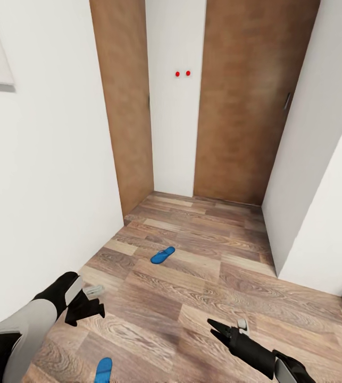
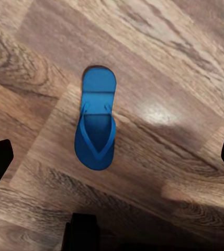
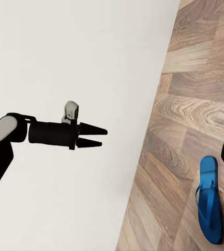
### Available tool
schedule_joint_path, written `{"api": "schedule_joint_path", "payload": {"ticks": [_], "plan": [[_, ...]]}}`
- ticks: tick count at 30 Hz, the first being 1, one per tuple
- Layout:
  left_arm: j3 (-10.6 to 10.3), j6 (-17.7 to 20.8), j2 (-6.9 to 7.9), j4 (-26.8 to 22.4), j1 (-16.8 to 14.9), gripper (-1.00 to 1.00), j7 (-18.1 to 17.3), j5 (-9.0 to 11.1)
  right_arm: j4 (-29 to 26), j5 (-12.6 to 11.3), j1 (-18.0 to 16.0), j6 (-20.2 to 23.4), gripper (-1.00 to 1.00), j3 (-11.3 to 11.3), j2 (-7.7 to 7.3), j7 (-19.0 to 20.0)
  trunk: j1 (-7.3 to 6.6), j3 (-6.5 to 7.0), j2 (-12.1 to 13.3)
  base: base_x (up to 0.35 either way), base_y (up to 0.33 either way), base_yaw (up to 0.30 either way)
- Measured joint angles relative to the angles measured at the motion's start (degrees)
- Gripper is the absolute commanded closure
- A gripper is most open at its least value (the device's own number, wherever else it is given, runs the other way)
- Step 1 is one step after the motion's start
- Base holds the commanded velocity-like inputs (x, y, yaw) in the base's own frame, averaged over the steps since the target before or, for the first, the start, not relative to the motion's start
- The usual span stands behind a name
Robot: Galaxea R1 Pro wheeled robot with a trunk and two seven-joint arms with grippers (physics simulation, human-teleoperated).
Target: In the bedroom, move the book from the bed onto either nightstand, and place the two sandals side by side next to the bed.
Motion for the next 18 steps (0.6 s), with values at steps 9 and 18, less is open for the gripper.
{"api": "schedule_joint_path", "payload": {"ticks": [9,18], "plan": [[-0.5,-0.7,0.03,-0.1,-0.1,-1.00,0.0,0.0,0.0,-0.1,0.0,0.0,-1.00,-0.1,-0.18,2.0,0.23,-2.00,-0.1,0.000,0.000,0.000],[-0.6,-0.9,-0.28,-0.4,-1.9,-1.00,0.0,0.0,0.0,0.1,0.1,-0.5,-1.00,-0.1,-0.21,5.7,0.46,-3.99,-0.2,0.000,0.000,0.000]]}}
